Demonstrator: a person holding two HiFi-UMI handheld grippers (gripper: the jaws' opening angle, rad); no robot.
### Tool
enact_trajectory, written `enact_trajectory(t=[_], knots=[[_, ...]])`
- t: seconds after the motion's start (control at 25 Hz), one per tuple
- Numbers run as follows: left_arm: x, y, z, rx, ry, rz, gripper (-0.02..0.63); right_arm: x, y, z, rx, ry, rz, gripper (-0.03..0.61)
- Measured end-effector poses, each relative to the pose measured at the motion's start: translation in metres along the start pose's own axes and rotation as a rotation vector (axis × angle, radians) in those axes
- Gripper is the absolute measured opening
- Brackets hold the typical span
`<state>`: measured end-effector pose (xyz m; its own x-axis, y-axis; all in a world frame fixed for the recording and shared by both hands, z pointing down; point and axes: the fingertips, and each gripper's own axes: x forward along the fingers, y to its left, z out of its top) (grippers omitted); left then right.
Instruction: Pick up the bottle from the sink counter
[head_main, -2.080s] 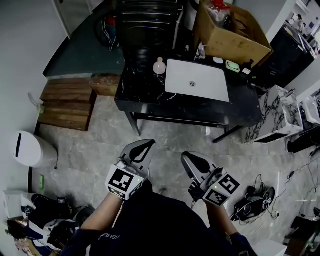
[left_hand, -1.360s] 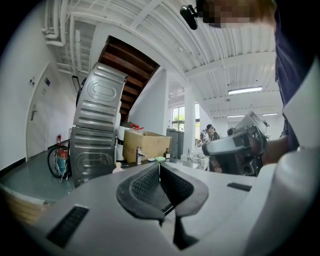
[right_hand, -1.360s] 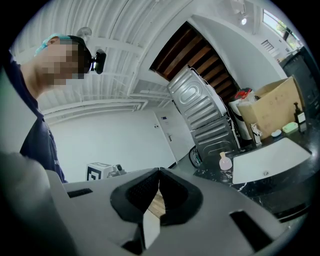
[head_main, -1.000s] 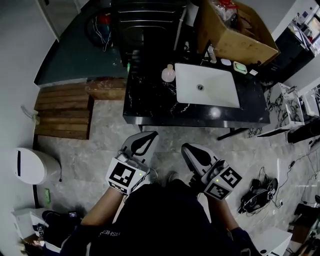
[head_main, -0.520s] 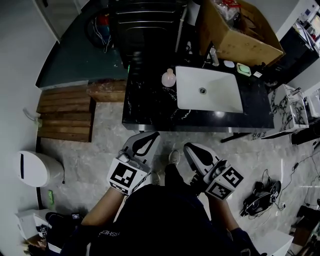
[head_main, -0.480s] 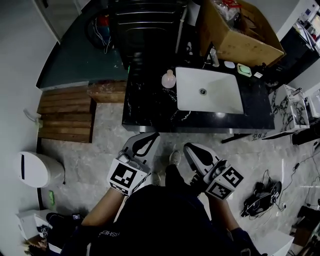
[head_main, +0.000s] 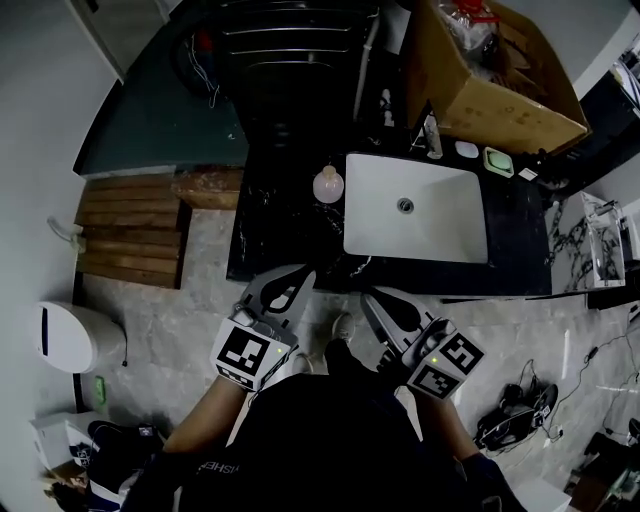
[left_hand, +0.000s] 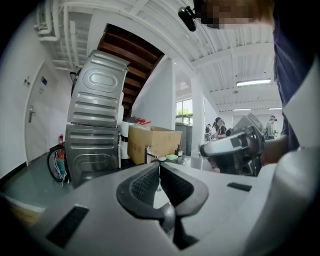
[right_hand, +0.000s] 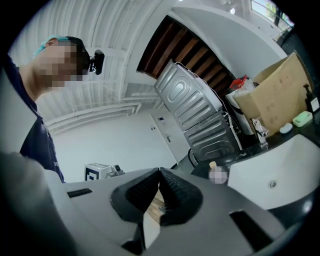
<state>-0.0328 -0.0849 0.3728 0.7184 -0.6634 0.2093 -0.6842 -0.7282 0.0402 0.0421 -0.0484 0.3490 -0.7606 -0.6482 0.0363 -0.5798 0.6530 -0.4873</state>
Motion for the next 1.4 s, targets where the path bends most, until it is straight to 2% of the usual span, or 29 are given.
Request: enact_trajectory(t=[0.36, 0.8, 1.4], knots=[[0.065, 0.022, -0.001, -0.029, 0.026, 0.06, 0.008, 0.013, -0.063, 0.023, 0.018, 0.045, 0.053, 0.026], [0.089, 0.037, -0.006, -0.042, 0.063, 0.097, 0.009, 0.022, -0.094, 0.03, 0.041, 0.07, 0.065, 0.026], [0.132, 0.097, -0.03, -0.033, 0.057, 0.054, 0.009, 0.056, -0.128, 0.027, 0.062, 0.103, -0.043, 0.026]])
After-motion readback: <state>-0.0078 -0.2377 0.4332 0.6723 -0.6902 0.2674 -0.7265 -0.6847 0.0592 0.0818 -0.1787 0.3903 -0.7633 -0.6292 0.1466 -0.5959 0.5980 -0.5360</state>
